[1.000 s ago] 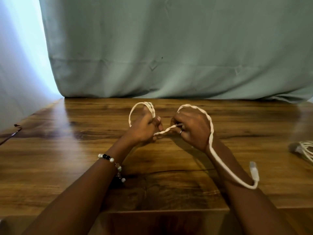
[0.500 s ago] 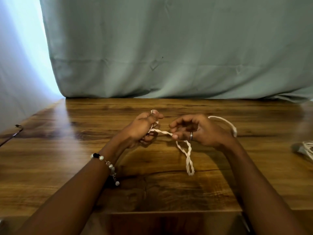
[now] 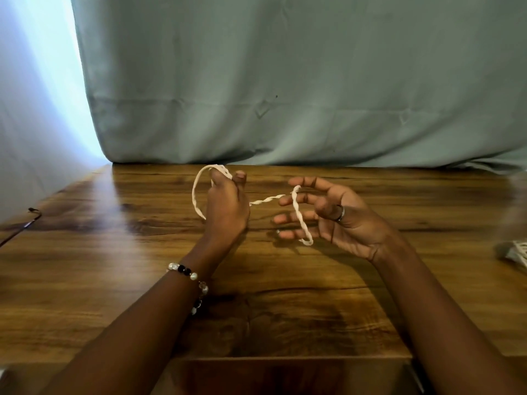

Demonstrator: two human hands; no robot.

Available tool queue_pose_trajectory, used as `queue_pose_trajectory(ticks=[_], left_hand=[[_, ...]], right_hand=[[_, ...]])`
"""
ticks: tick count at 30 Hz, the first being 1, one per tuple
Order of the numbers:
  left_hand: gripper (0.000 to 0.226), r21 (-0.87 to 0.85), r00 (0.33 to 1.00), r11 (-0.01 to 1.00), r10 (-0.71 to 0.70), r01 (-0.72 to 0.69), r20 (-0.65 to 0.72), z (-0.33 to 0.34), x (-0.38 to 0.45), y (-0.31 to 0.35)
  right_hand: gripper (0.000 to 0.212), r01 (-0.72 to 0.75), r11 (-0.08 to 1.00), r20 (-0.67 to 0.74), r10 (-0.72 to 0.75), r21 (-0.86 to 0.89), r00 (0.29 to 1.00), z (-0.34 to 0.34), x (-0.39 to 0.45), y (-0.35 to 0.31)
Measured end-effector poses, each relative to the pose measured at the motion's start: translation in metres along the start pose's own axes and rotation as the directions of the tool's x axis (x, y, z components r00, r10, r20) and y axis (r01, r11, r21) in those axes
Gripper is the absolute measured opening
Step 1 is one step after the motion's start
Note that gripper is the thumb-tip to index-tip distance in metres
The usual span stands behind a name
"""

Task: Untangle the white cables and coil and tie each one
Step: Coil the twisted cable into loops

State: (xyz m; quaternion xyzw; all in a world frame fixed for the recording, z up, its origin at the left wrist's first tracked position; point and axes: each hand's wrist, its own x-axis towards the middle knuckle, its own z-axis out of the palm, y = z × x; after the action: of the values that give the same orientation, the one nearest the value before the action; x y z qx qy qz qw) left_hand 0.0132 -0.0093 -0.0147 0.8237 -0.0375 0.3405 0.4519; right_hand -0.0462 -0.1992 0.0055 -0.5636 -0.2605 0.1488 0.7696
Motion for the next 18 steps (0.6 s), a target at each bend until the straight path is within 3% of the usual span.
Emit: queue_pose_trajectory(ticks=[2,4,6,7,9,11,13,15,18], left_hand=[[0.035,-0.005,0.998,1.0,0.023,-0.023,0.058,0.003,-0.002,0.003],[0.033,-0.077,0.973,0.992,0.113,-0.099,0.2,0.005,-0.004,0.004],[0.036,-0.295,0.903,0.955,0.108,0.022,0.417,0.007,-0.007,0.005],[0.041,-0.381,0.824,0.908,0.075,0.177,0.562,0.008,-0.008,0.004],[0.059,-0.394,0.613,0.829,0.079,0.398,0.786,0.006,-0.01,0.004],[0.071,-0.389,0.44,0.753,0.147,0.531,0.886,0.002,-0.012,0.006],[0.066,-0.364,0.297,0.688,0.221,0.628,0.929,-0.003,-0.011,0.008],[0.053,-0.342,0.19,0.637,0.296,0.691,0.936,-0.006,-0.01,0.008],[0.031,-0.35,0.122,0.498,0.434,0.793,0.893,-0.01,-0.007,0.007]], right_hand=[[0.071,0.014,1.0,-0.117,-0.014,-0.002,0.993,0.002,0.002,0.001],[0.049,0.043,0.999,-0.247,-0.042,-0.003,0.968,0.002,0.003,0.0],[0.028,0.059,0.994,-0.343,-0.085,-0.087,0.935,0.001,0.005,-0.001],[0.023,0.064,0.981,-0.368,-0.129,-0.184,0.921,0.0,0.005,-0.001],[0.02,0.102,0.911,-0.39,-0.27,-0.4,0.88,-0.005,0.005,-0.002],[0.018,0.154,0.839,-0.416,-0.408,-0.521,0.813,-0.011,0.005,-0.004],[0.014,0.192,0.777,-0.429,-0.514,-0.599,0.743,-0.013,0.005,-0.005],[0.01,0.189,0.707,-0.416,-0.587,-0.681,0.694,-0.014,0.004,-0.003],[0.019,0.123,0.598,-0.364,-0.624,-0.792,0.692,-0.018,0.004,0.001]])
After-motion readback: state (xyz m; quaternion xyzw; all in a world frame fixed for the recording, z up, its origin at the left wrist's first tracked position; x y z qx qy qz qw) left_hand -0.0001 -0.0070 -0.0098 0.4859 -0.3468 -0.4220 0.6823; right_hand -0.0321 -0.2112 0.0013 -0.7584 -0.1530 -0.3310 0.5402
